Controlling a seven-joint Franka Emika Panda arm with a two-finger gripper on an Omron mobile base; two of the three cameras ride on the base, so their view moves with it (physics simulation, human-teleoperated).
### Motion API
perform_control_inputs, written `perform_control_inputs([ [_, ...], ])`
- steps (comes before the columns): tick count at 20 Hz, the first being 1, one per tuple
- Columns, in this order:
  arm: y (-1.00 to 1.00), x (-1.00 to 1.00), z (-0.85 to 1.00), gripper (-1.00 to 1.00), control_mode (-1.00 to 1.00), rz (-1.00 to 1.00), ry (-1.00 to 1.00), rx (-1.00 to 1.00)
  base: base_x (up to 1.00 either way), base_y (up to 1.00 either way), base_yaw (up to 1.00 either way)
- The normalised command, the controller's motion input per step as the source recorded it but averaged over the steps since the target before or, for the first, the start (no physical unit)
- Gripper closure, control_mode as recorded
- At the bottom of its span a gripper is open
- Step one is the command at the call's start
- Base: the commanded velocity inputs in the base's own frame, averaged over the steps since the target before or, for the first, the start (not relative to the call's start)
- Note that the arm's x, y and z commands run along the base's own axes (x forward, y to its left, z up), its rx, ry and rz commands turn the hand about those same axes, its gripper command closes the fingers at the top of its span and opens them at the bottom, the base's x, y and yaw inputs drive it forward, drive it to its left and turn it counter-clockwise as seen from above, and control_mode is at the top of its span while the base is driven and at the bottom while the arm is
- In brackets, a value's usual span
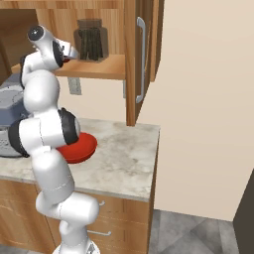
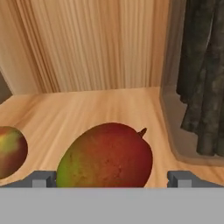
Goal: Open the cabinet. Pick the apple and mango from the cabinet and place them into the bowl. Then close the cabinet.
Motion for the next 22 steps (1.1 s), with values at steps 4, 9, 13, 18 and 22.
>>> perform_control_inputs([
  [4,0.16,0.34,-0.11,-1.0,-1.0,-0.01,0.01,0.0,0.0,0.0,0.0],
  [9,0.1,0.31,-0.09,-1.0,-1.0,-0.01,0.02,0.0,0.0,0.0,0.0],
  [13,0.01,0.16,-0.07,1.0,-1.0,0.0,0.04,0.0,0.0,0.0,0.0],
  [18,0.0,-0.01,0.0,1.0,-1.0,0.0,0.0,0.0,0.0,0.0,0.0],
  [22,-0.16,-0.21,-0.08,1.0,-1.0,0.0,-0.01,0.0,0.0,0.0,0.0],
])
